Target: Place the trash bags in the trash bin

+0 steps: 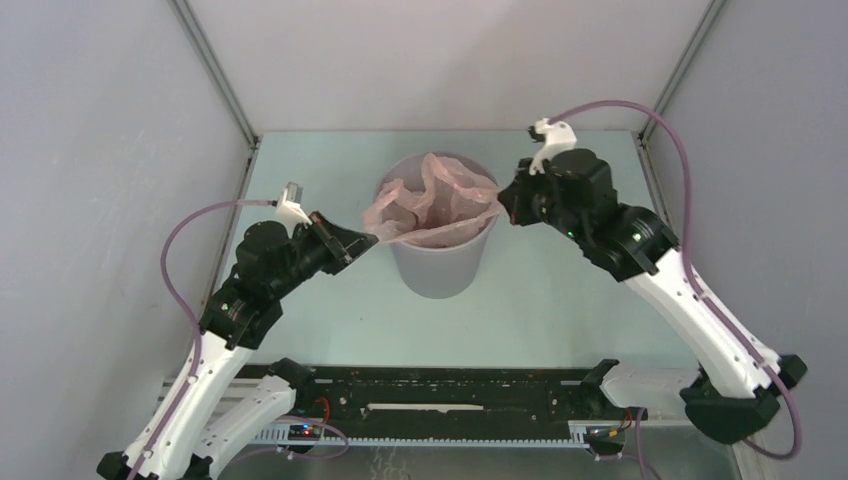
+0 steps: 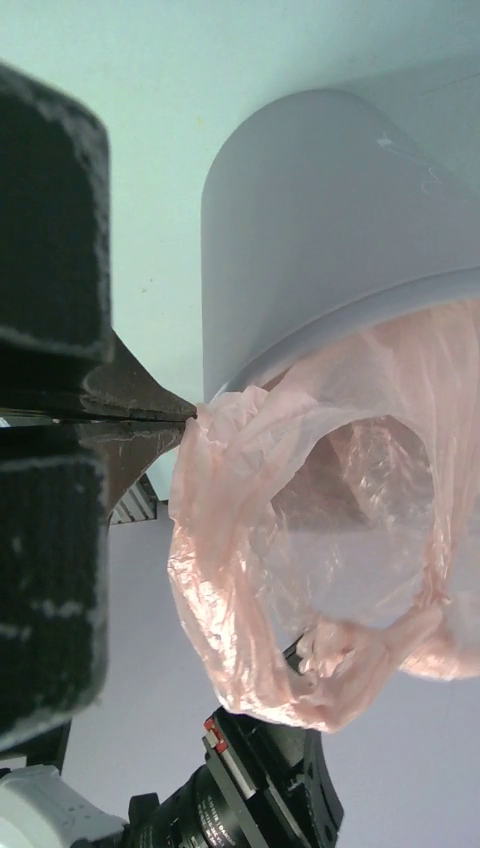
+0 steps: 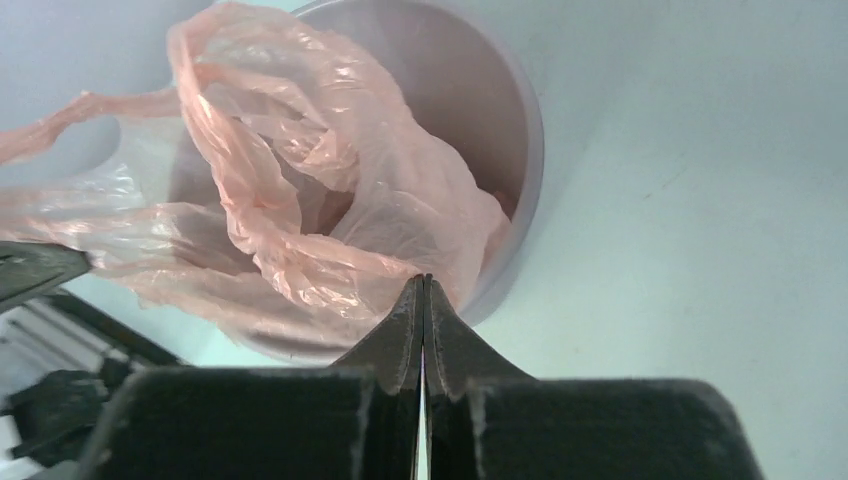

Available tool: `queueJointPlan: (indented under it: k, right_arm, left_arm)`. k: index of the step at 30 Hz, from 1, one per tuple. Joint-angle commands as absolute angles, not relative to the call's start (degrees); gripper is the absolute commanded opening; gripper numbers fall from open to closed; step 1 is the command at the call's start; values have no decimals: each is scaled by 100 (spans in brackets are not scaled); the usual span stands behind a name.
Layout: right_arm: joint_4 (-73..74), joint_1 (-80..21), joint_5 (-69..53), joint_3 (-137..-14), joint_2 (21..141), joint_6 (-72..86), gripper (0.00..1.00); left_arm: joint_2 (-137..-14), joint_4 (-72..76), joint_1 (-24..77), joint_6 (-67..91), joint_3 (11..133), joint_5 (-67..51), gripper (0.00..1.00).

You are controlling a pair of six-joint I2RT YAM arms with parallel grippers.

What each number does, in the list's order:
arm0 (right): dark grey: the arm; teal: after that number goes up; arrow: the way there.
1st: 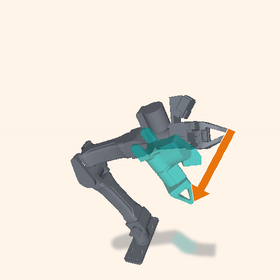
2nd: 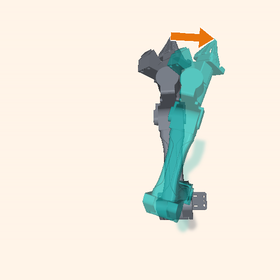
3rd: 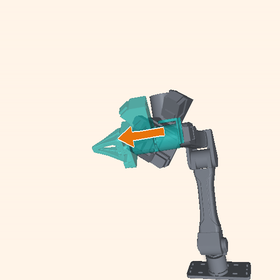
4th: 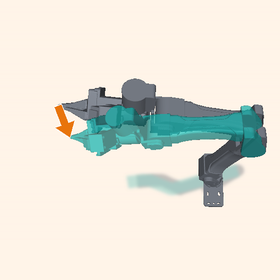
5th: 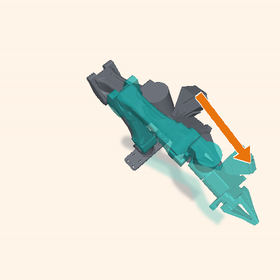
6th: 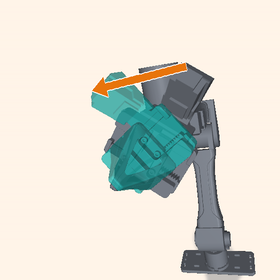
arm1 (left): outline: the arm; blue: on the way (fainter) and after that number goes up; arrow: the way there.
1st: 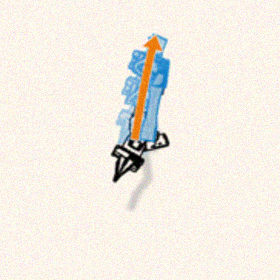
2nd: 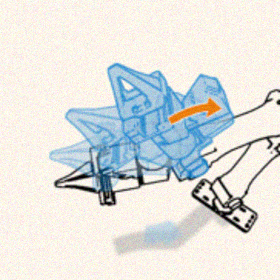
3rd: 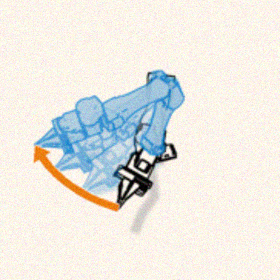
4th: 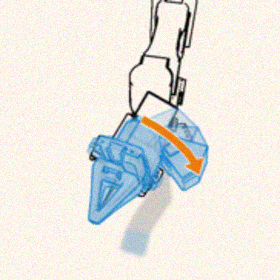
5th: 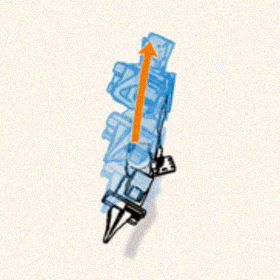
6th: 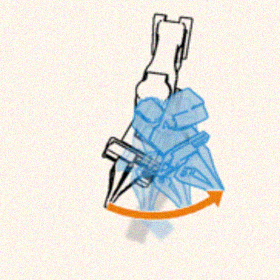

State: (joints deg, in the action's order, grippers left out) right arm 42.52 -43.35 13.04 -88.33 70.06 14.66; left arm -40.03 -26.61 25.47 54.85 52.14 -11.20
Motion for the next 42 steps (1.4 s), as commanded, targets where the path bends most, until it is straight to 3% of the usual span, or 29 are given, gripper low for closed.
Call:
queueJointPlan:
  k: [1, 21, 35, 37, 42]
  right_arm:
    - [3608, -3893, -169, -8073, 6476, 2783, 0]
    - [3967, -3456, 469, -6868, 5682, 3377, 0]
    - [2699, -2013, -1947, -6039, 6291, 3792, 3]
    - [2611, -1980, -2113, -6050, 6344, 3690, 9]
    - [2973, -1954, -2105, -6309, 6137, 3204, 27]
  left_arm:
    - [-3948, -2854, 2470, 5291, 5087, -1319, 0]
    - [-4185, -3038, 2122, 5376, 4579, -1718, 0]
    - [-5146, -2323, 1638, 5509, 4421, -2271, 0]
    - [-5190, -2379, 1618, 5356, 4489, -2355, 6]
    - [-4881, -3426, 1617, 4622, 5058, -1865, 45]
